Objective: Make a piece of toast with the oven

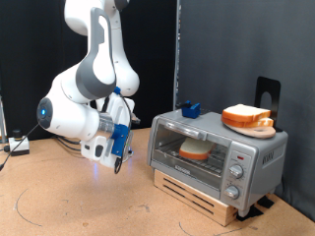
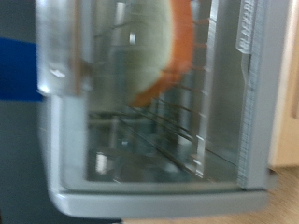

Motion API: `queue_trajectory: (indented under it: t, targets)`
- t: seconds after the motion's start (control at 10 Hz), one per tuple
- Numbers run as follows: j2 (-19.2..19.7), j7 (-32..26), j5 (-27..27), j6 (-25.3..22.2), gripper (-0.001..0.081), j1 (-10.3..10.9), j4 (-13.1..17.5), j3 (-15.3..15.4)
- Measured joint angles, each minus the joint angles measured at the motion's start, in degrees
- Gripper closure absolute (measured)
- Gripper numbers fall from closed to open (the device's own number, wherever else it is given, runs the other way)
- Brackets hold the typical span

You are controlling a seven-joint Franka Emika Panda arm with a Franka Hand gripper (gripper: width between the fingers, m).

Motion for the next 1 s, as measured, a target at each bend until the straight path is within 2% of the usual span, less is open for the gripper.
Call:
queue_trajectory:
  t: [0.2, 0.4, 0.7, 0.8, 1.0]
  targets:
    - [4.7, 3.9, 0.2, -5.5, -0.0002, 1.5, 5.3, 1.0]
    - [9.2, 7.9, 0.0, -6.0, -0.0002, 3.9, 9.8, 1.4]
    - [13.4, 12.3, 2.7, 0.3, -0.0002, 7.4, 13.6, 1.7]
    - [14.5, 13.1, 3.4, 1.4, -0.0002, 8.0, 14.5, 1.6]
    - [14.6, 12.2, 4.3, 1.5, -0.0002, 8.0, 14.6, 1.7]
